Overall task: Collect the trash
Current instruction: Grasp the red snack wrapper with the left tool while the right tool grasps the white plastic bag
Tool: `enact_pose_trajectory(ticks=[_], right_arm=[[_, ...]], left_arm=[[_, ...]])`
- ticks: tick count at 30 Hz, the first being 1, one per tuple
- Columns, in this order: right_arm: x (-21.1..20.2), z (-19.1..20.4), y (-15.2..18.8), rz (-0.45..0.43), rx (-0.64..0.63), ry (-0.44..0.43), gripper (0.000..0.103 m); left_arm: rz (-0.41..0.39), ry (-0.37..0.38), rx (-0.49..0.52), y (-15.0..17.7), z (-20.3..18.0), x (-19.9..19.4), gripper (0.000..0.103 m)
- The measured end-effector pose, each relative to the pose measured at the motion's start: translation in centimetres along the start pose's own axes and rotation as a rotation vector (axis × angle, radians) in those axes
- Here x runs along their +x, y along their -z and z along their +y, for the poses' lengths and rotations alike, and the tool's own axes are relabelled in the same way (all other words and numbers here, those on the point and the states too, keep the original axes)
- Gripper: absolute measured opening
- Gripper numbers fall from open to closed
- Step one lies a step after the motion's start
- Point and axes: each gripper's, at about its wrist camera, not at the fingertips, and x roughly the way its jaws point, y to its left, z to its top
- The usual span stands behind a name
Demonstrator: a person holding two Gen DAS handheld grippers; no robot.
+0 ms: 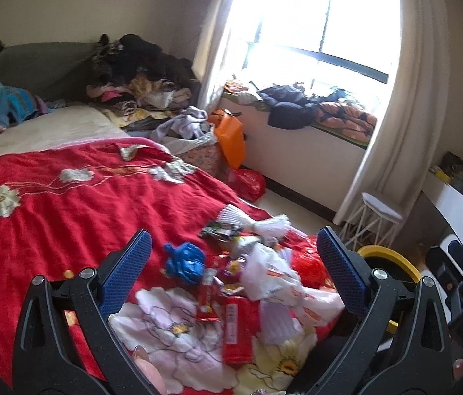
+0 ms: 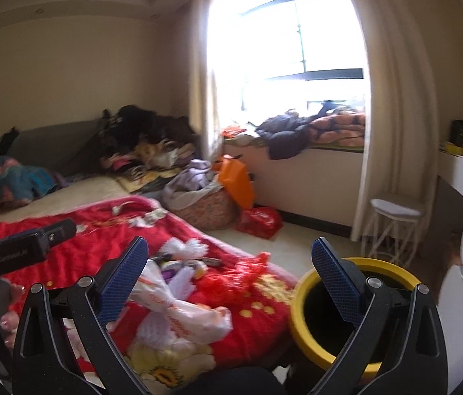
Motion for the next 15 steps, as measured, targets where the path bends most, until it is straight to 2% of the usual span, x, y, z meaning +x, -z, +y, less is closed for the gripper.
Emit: enact_pose_trajectory(ticks=[5, 9, 11, 15], right_arm=[[3.0, 1.6, -0.7, 0.08, -0.005, -0.074, 0.097], [5.2, 2.1, -0.6, 0.163, -0.042, -0.116, 0.097], [6.4, 2.2, -0.1, 0.214, -0.069, -0.132, 0.097], [8.5, 2.1, 1.3, 0.305, -0.131, -0.158, 0.097]], left_arm=[[0.001, -0.052, -0.039, -0.6, 2.7, 0.5, 0.093], [0.039, -0.084, -0.078, -0.5, 5.4, 1.8, 0.093], [0.075, -0.089, -0.097, -0.2, 6.8, 2.7, 0.093], [0.129, -0.048, -0.131, 1.3, 8.6, 4.2, 0.093]])
